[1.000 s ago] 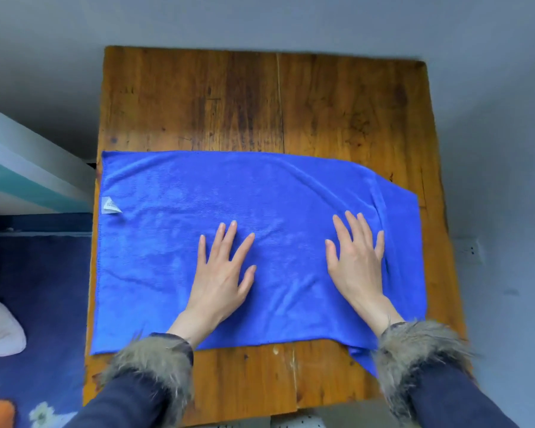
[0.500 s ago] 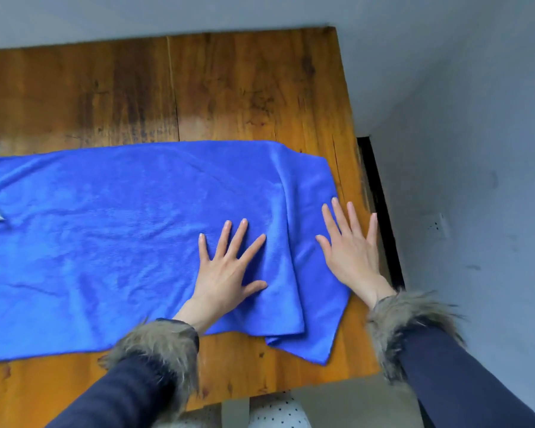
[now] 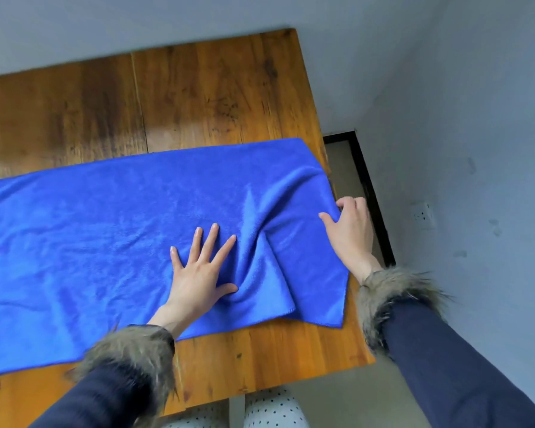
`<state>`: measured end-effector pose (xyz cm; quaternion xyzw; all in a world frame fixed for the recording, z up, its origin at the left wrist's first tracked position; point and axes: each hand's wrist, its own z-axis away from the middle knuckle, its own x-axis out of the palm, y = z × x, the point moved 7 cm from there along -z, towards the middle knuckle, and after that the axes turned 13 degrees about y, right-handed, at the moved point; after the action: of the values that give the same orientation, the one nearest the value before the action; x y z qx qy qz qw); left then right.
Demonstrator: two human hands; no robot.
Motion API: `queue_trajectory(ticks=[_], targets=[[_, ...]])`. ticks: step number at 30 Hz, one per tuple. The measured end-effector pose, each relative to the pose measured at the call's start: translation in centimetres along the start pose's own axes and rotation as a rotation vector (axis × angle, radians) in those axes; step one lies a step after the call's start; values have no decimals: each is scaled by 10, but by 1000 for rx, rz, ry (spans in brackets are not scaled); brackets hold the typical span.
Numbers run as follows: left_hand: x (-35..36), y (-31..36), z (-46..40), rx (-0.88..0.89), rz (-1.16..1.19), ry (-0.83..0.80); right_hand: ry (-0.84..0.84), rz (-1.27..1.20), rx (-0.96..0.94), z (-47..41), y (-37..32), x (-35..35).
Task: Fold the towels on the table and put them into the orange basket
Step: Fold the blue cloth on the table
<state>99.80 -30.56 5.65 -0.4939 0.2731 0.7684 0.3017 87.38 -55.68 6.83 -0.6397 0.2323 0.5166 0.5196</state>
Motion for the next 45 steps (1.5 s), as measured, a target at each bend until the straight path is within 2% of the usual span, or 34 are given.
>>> queue_trajectory(ticks=[2, 5, 7, 9, 11, 13, 14, 16, 19, 22, 25, 28, 31, 36, 40, 42, 45], targets=[[-2, 3, 2, -2, 14, 6, -26, -20, 76, 2, 6, -2], [-3, 3, 3, -19, 65, 3, -54, -20, 70, 3, 1, -7], [-8, 5, 2, -74, 215, 71, -45, -53, 31, 5, -14, -12], [-19, 6, 5, -183, 476, 240, -58, -130, -80, 11, -41, -15], [-29, 7, 12, -280, 693, 383, -199, -263, -219, 26, -75, -8], [-28, 12, 17, -334, 779, 398, -427, -358, -291, 46, -99, 4], [-25, 14, 19, -365, 816, 385, -476, -381, -302, 51, -103, 7], [-21, 16, 21, -429, 871, 385, -378, -414, -264, 44, -102, 3], [-21, 20, 21, -502, 907, 407, -158, -368, -69, 19, -80, -3], [-20, 35, 17, -565, 962, 340, -246, -279, 132, 2, -59, 15], [-17, 58, 7, -548, 845, 211, -337, -395, 274, -8, -61, 29], [-11, 71, -2, -559, 714, 105, -407, -469, 256, -16, -78, 35], [-10, 69, -4, -572, 701, 80, -426, -473, 227, -20, -87, 38], [-23, 51, -1, -578, 999, 109, -324, -410, 190, -27, -92, 25], [-37, 42, 5, -657, 1425, 122, -220, -316, 117, -27, -99, 0], [-46, 34, 9, -653, 1427, 142, -162, -227, 62, -27, -108, -15], [-65, 4, 21, -683, 1300, 256, -97, -201, -41, -22, -135, -34]])
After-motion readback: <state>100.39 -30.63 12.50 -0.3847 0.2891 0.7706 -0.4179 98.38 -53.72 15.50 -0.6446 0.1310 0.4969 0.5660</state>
